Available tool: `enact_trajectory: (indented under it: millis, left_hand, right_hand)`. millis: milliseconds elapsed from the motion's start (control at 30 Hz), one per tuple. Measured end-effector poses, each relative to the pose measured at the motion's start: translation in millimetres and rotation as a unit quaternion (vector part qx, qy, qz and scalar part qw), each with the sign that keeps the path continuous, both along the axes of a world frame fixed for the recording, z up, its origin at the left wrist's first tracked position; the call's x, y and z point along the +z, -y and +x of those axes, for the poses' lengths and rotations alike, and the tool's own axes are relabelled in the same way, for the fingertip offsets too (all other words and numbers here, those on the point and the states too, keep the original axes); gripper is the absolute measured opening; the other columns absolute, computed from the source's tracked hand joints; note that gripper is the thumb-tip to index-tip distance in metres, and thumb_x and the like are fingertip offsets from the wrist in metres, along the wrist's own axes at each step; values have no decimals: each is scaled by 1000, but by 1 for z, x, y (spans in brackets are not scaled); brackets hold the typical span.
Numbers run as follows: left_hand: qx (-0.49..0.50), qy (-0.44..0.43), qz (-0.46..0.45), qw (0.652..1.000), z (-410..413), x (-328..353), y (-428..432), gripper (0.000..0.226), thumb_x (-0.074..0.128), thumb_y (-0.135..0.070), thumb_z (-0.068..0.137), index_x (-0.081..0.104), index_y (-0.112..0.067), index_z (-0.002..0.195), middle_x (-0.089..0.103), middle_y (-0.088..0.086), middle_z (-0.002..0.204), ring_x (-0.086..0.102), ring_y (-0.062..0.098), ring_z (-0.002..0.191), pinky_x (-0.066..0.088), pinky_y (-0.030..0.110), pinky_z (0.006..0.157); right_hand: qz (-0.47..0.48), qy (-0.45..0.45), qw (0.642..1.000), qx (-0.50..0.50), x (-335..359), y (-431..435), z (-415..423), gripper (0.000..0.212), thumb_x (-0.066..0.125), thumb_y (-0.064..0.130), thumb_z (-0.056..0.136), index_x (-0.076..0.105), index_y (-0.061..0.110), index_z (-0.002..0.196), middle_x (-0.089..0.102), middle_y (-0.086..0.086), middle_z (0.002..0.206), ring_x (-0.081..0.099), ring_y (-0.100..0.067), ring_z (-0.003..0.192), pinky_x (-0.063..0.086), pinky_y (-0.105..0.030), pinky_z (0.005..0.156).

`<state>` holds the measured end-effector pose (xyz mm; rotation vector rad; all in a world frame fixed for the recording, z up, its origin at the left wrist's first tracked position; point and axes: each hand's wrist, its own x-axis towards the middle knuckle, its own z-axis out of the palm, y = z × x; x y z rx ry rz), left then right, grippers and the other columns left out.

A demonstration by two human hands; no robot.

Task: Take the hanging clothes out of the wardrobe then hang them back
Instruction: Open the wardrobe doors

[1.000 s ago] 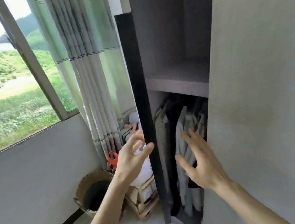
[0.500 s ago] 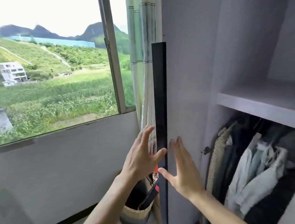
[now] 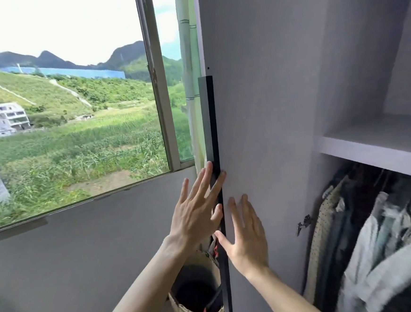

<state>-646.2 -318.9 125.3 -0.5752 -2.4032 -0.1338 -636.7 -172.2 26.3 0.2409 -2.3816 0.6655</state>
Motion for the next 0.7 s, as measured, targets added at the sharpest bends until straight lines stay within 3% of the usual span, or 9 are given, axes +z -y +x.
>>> enact_trajectory:
  millis: [167, 233, 333, 433, 533, 600, 700]
  left_hand:
    - [2, 24, 27, 999, 6, -7, 2, 91, 63, -21, 88, 7, -28, 159, -16, 0, 166, -7, 18, 153, 9, 51, 122]
    - [10, 49, 49, 998, 14, -16, -6, 84, 63, -23, 88, 16, -30, 158, -21, 1, 164, -10, 19, 153, 14, 53, 122]
    - [12, 68, 74, 995, 29, -33, -27, 76, 65, -26, 85, 33, -31, 154, -24, 3, 163, -12, 22, 153, 11, 52, 121]
    - [-25, 64, 77, 995, 35, -46, -68, 75, 68, -27, 82, 39, -32, 151, -14, 1, 166, -5, 25, 154, 13, 55, 120]
    - [-118, 146, 64, 980, 40, -48, -141, 71, 60, -34, 90, 29, -39, 153, -12, -2, 166, -5, 23, 154, 12, 56, 122]
    - [-183, 227, 58, 955, 48, -41, -201, 68, 54, -34, 95, 22, -42, 154, -7, -4, 166, -6, 19, 153, 10, 48, 123]
    - [-282, 354, 111, 885, 66, -24, -290, 64, 51, -30, 99, 21, -39, 155, 6, -4, 166, 13, 20, 152, 20, 32, 119]
  right_hand:
    - [21, 52, 997, 56, -2, -26, 8, 84, 58, 48, 94, 5, 38, 158, 2, 11, 166, 11, -10, 152, 30, -35, 120]
    - [0, 79, 993, 82, -2, -54, 29, 71, 53, 45, 97, 14, 38, 157, 4, 19, 163, 8, 0, 150, 28, -31, 120]
    - [-12, 37, 997, 73, 3, -109, 76, 59, 56, 37, 96, 35, 35, 152, 22, 20, 161, 16, 3, 148, 28, -26, 119]
    - [25, -27, 999, 5, 11, -175, 126, 52, 58, 34, 93, 51, 24, 144, 36, 10, 157, 28, -8, 147, 30, -29, 118]
    - [87, -51, 989, -109, 32, -242, 174, 49, 53, 37, 93, 56, 20, 140, 40, 2, 156, 30, -14, 147, 36, -38, 116]
    - [126, -70, 971, -191, 48, -284, 204, 49, 50, 39, 93, 59, 18, 137, 42, -3, 155, 31, -19, 147, 37, -44, 115]
    - [171, -95, 933, -302, 71, -338, 241, 49, 51, 41, 94, 60, 19, 137, 39, -7, 156, 30, -26, 148, 35, -53, 113]
